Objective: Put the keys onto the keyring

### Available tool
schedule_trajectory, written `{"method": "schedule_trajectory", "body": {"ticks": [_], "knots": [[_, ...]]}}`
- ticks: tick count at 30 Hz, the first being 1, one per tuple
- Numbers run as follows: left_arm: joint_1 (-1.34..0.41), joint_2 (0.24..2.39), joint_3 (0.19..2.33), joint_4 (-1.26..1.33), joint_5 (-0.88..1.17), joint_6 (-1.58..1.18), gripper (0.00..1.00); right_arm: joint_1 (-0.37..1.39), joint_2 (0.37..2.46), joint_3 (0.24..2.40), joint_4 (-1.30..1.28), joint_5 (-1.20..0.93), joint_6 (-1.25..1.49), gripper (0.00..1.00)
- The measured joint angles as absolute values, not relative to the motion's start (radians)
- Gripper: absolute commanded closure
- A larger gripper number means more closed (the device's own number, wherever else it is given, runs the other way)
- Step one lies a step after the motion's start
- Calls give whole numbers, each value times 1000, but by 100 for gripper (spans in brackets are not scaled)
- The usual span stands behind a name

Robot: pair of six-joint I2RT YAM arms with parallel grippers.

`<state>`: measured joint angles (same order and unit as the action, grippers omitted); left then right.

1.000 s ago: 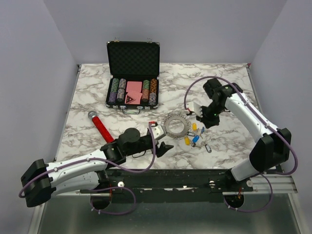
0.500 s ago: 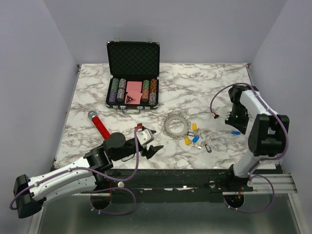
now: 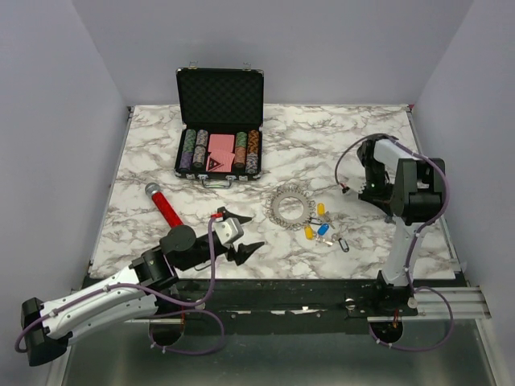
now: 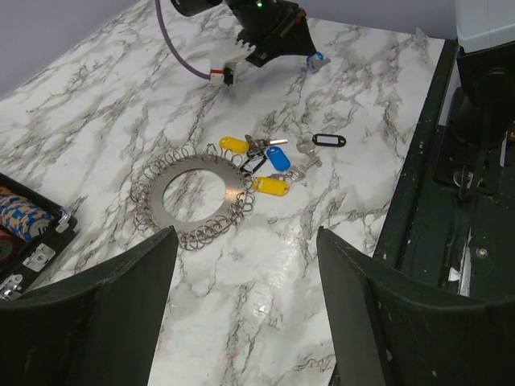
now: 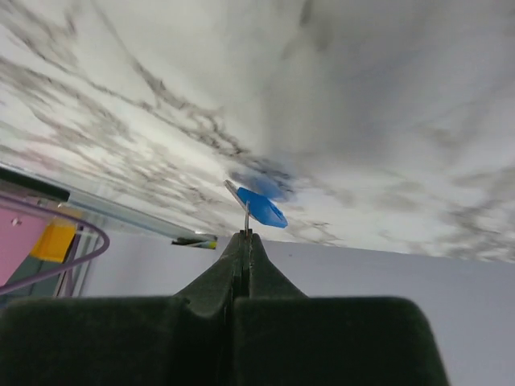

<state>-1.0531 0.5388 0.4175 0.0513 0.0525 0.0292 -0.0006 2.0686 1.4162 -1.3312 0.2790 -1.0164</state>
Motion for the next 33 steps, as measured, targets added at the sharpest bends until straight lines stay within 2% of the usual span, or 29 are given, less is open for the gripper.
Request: {"method": "schedule_trajectory", "body": {"ticks": [8,14,25,33], "knots": [[-1053,530,414,52,51,30,21,117,2153,1589,-1330,229,-956,99],[-1053,513,404,57,41,30,21,134,2227,1657,-1333,219,-919,99],[-1053,507,389,67,41,29,21,146,2235,1702,-1334,211,-890,92],[-1053,507,388,67,41,27,21,152,2239,1730,-1333,188,-889,80]]}}
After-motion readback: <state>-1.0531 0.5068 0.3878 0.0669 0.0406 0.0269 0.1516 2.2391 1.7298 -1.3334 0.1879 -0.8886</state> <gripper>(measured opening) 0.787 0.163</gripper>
